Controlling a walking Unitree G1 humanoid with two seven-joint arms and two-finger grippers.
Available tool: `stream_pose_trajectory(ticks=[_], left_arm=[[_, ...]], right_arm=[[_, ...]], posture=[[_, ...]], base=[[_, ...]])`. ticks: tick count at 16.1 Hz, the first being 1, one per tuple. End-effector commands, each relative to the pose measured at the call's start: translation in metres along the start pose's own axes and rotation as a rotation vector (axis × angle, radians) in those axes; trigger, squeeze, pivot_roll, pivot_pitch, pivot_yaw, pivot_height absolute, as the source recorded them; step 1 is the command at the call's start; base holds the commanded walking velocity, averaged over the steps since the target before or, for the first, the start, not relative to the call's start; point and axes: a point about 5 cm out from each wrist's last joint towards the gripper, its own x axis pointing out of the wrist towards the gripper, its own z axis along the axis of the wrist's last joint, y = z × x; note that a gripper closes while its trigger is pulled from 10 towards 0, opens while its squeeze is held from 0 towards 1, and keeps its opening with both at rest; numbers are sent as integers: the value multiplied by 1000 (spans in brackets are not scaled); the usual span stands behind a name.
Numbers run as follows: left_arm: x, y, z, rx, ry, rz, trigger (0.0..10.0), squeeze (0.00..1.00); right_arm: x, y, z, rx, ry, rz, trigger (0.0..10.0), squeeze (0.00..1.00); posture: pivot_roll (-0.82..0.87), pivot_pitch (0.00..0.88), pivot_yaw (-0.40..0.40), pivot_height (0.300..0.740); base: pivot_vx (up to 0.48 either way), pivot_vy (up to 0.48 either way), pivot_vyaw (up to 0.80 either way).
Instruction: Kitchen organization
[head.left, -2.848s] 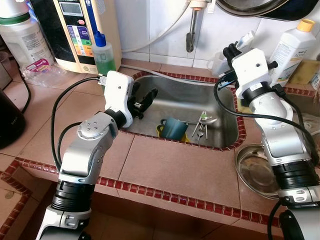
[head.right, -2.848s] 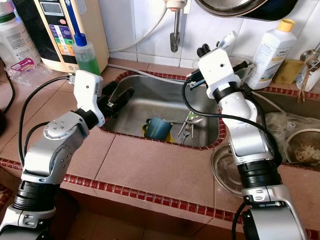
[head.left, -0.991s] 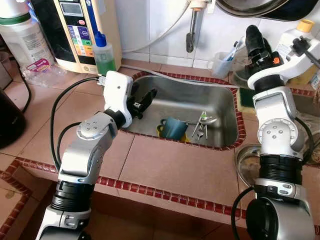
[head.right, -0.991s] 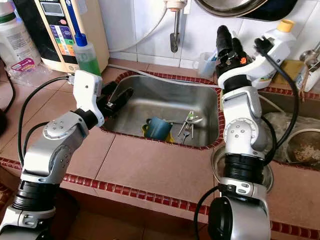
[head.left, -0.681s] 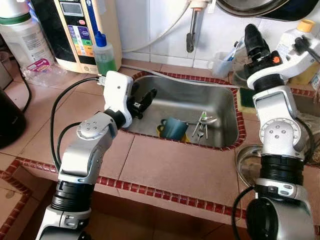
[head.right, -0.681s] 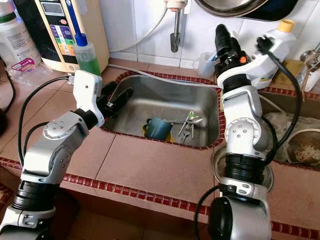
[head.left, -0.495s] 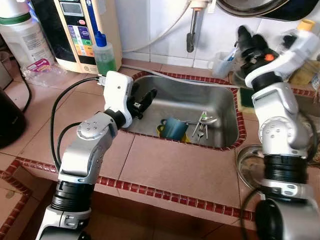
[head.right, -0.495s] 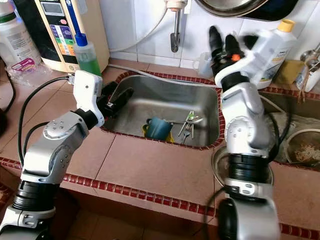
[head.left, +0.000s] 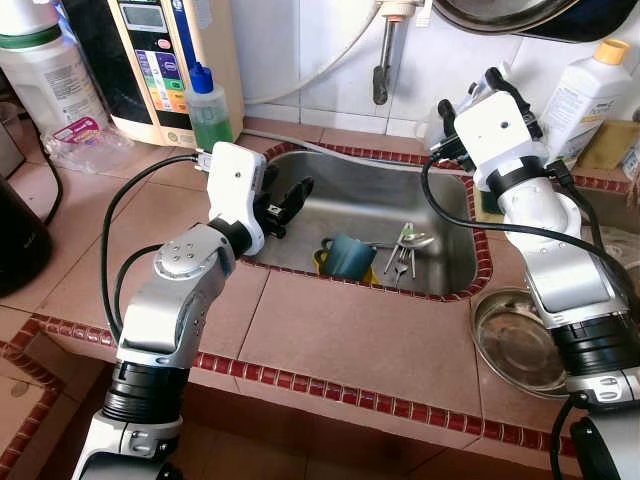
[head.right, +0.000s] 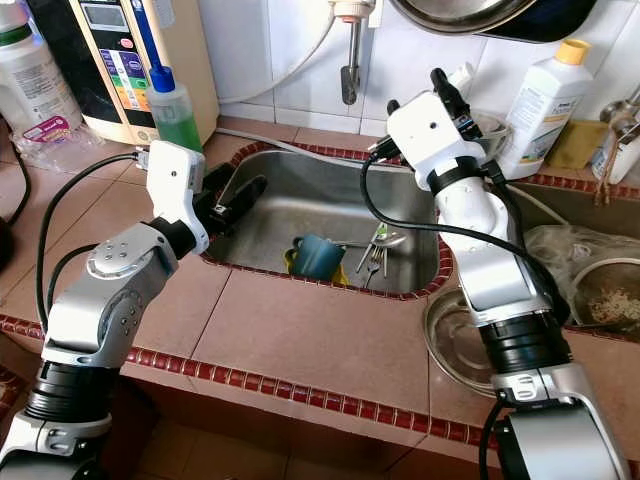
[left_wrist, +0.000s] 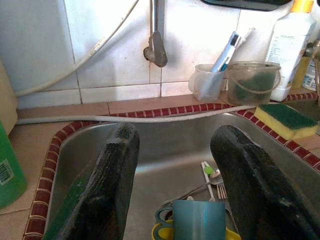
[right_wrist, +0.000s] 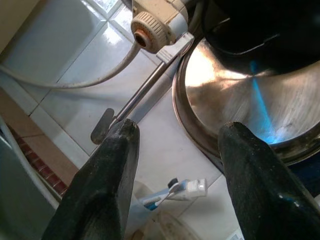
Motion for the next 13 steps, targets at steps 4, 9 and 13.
stream_pose_trajectory(ticks=[4,9,13], left_arm=[[1,-1,1,-2,3,-10,10000,0],[1,-1,1,-2,2,-8,10000,0],[1,-2,0,-1,2,-11,10000,0]], right_arm=[[1,-7,-6,232,15,-86,10000,0],[6,-13,-5,1172,16,-226,10000,0],[3,-7,-4,1175,48,-182,10000,0]], posture=[[-136,67,19,736],[-135,64,17,736],[-136,58,17,736]], base=[[0,0,0],[0,0,0],[0,0,0]])
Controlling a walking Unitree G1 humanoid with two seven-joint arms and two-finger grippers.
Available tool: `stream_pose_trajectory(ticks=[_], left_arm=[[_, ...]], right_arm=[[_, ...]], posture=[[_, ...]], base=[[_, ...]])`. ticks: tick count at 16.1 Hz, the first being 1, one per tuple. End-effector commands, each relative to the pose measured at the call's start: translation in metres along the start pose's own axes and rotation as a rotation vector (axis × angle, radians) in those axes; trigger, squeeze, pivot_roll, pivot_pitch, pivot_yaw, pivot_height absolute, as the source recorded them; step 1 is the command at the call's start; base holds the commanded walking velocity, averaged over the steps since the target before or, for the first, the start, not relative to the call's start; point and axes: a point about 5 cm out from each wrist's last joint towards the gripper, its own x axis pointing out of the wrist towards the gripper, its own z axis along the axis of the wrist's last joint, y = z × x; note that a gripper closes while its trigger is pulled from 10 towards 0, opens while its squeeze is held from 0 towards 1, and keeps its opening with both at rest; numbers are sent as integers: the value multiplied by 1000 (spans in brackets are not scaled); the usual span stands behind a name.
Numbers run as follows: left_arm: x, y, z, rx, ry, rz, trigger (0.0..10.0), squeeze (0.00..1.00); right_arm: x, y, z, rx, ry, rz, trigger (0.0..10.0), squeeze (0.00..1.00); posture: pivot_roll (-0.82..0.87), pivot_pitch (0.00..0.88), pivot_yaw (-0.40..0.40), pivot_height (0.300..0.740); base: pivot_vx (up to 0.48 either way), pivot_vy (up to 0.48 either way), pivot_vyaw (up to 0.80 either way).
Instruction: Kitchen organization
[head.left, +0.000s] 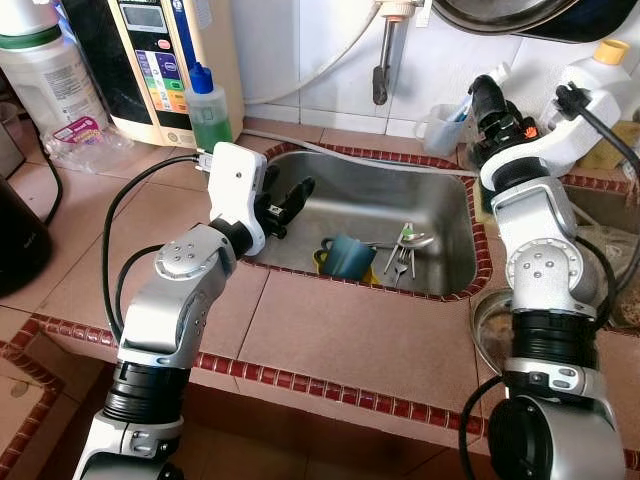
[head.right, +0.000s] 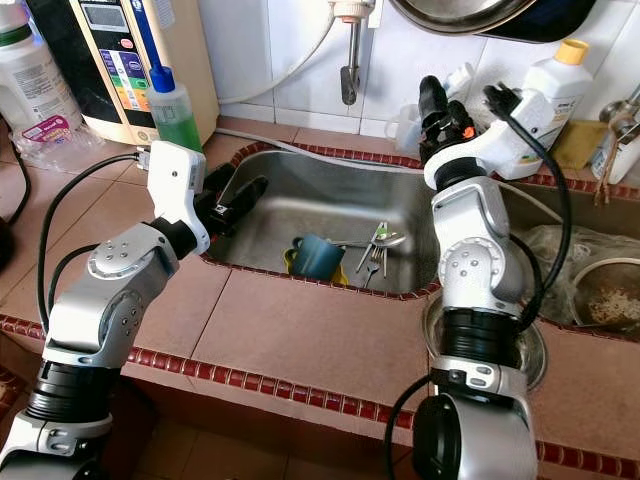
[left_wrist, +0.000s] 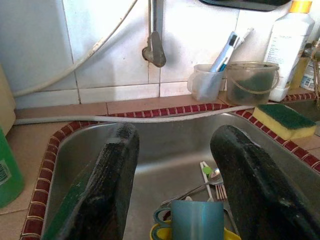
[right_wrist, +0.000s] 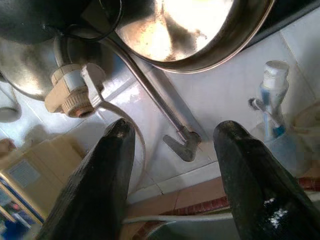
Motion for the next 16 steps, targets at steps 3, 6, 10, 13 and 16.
stream_pose_trajectory(ticks=[3,6,10,13,16], left_arm=[[0,-4,-5,-13,9,-8,10000,0],[-5,-1,-23,-74,-4,97,10000,0],[-21,4,-36,-47,-41,199,10000,0],[-33,15,-47,2,-19,341,10000,0],[-37,18,-49,20,-51,381,10000,0]], right_arm=[[-10,3,-13,-187,50,19,10000,0],[-28,-7,-39,-318,136,3,10000,0],[-55,-2,-61,-468,169,71,10000,0],[-69,-1,-69,-501,167,66,10000,0],[-84,-4,-78,-529,176,38,10000,0]], posture=[[-135,38,16,736],[-146,2,24,736],[-160,0,36,736],[-172,0,45,736],[-184,0,53,736]], base=[[0,0,0],[0,0,0],[0,0,0],[0,0,0],[0,0,0]])
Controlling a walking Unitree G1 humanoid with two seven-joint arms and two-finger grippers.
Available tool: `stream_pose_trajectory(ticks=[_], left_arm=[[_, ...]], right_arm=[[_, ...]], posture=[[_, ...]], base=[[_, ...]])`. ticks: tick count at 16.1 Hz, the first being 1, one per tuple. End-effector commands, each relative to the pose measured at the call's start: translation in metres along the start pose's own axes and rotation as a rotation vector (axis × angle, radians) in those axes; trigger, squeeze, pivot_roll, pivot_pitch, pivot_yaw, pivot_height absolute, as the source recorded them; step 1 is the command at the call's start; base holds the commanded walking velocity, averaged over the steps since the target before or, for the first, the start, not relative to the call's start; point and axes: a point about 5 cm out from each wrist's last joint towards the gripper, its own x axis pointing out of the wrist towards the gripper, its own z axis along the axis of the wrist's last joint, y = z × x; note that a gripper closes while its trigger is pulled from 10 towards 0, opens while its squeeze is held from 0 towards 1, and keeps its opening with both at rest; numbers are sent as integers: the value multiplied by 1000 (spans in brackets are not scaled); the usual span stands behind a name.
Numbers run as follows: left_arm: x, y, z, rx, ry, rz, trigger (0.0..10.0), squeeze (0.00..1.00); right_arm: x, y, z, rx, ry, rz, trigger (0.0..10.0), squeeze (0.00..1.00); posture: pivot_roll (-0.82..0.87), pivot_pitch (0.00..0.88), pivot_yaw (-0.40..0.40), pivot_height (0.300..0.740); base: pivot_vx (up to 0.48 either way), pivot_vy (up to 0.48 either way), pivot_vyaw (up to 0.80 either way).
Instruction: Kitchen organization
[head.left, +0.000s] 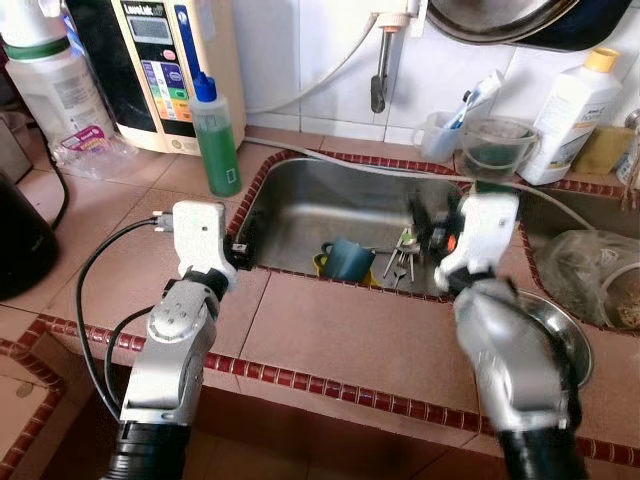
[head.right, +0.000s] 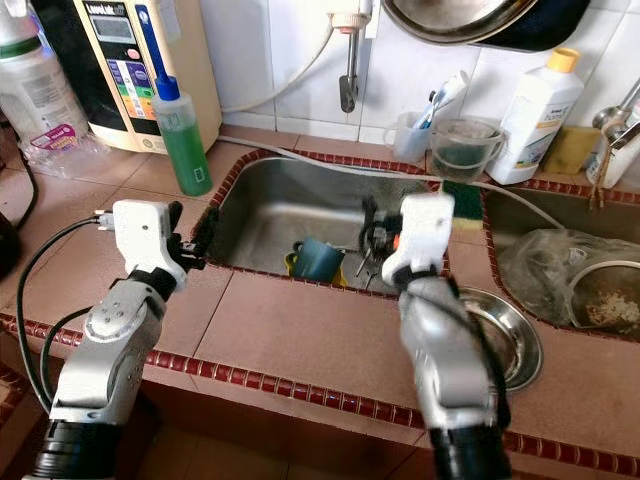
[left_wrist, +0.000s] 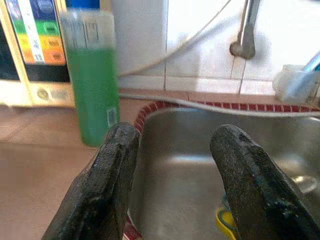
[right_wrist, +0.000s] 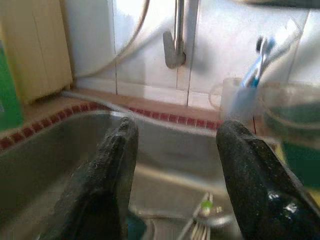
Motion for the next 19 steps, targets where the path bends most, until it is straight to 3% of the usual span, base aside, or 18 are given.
stream_pose_trajectory(ticks=[1,7,12,19], left_arm=[[2,1,4,9,-20,15,10000,0],[5,0,8,32,-41,-5,10000,0],[-5,2,4,36,-49,-22,10000,0],[-2,1,5,20,-49,-59,10000,0]], right_arm=[[1,0,9,-18,-46,-11,10000,0],[4,-2,10,-15,-52,-33,10000,0],[-1,-2,4,-62,-40,-10,10000,0],[-2,-5,3,-88,-41,-13,10000,0]], posture=[[-186,0,55,736],[-189,0,55,736],[-171,0,45,736],[-188,0,55,736]], base=[[0,0,0],[0,0,0],[0,0,0],[0,-394,0]])
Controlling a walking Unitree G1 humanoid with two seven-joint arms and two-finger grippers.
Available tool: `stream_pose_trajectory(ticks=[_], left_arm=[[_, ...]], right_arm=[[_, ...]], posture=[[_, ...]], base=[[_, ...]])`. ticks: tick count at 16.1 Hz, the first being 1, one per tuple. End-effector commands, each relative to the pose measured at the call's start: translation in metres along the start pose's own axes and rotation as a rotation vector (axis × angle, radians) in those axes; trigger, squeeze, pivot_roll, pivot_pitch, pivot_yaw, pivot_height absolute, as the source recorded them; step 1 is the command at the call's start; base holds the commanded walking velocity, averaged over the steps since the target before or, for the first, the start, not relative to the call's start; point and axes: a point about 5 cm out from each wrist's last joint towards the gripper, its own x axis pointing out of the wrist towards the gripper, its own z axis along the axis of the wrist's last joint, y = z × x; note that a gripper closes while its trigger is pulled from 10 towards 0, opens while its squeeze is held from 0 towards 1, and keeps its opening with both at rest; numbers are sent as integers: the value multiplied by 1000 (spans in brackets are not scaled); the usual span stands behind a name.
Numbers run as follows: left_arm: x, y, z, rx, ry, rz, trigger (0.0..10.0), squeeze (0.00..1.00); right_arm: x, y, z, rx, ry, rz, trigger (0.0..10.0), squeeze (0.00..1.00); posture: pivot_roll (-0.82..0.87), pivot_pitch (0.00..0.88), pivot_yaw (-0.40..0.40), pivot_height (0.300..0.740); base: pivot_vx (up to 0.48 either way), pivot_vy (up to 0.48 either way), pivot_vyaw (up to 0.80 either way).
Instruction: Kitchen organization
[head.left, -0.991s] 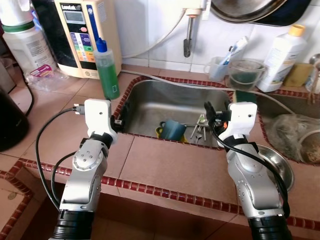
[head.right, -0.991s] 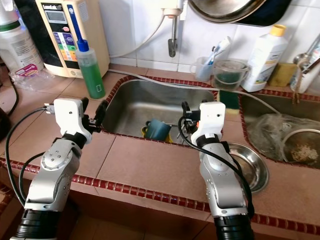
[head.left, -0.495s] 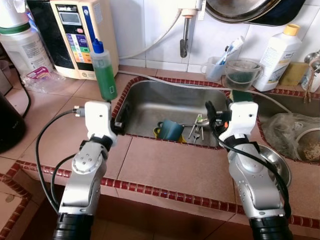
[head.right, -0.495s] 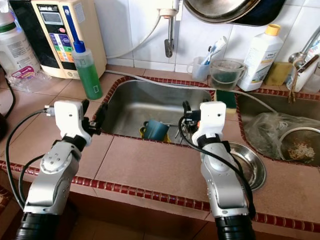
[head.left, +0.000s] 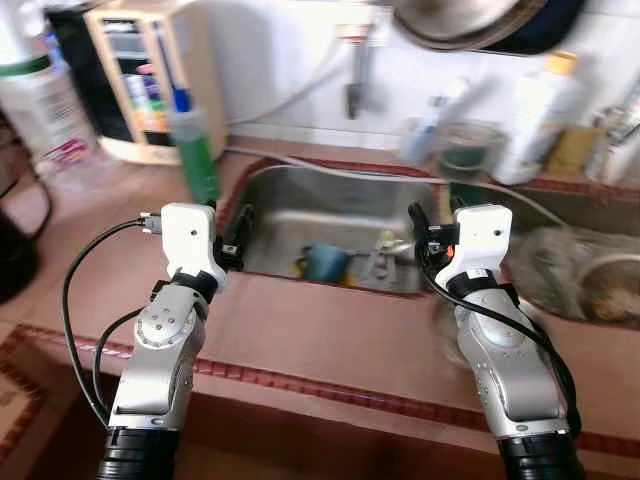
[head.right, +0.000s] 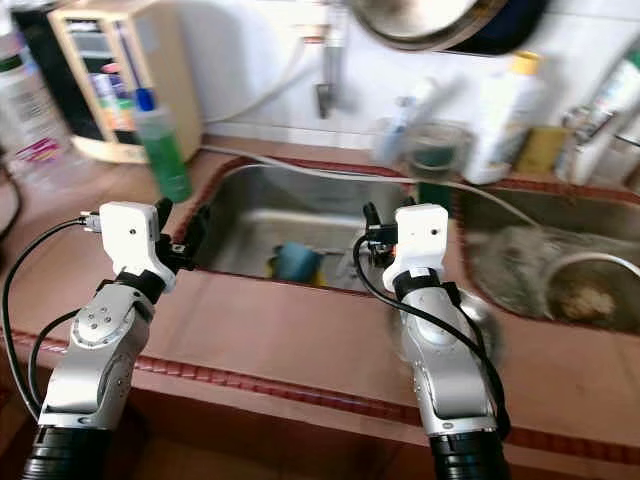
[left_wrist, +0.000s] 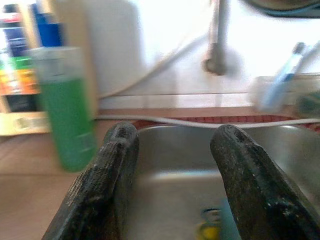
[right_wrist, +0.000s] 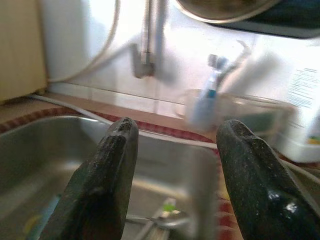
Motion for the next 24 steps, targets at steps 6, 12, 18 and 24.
stream_pose_trajectory(ticks=[6,12,18,24], left_arm=[[7,-6,4,-12,-24,-31,10000,0],[9,-7,4,-15,-30,-34,10000,0],[6,-11,-4,-81,30,-78,10000,0],[-6,-25,-4,-28,88,-295,10000,0]], right_arm=[[0,-5,1,-40,-7,9,10000,0],[1,-2,0,-50,-6,33,10000,0],[-8,5,-8,72,46,110,10000,1000],[-23,5,-19,45,122,244,10000,1000]], posture=[[-194,0,43,736],[-191,0,35,736],[-197,0,33,736],[-193,0,17,736]], base=[[0,-480,0],[0,-480,0],[0,-160,0],[0,0,0]])
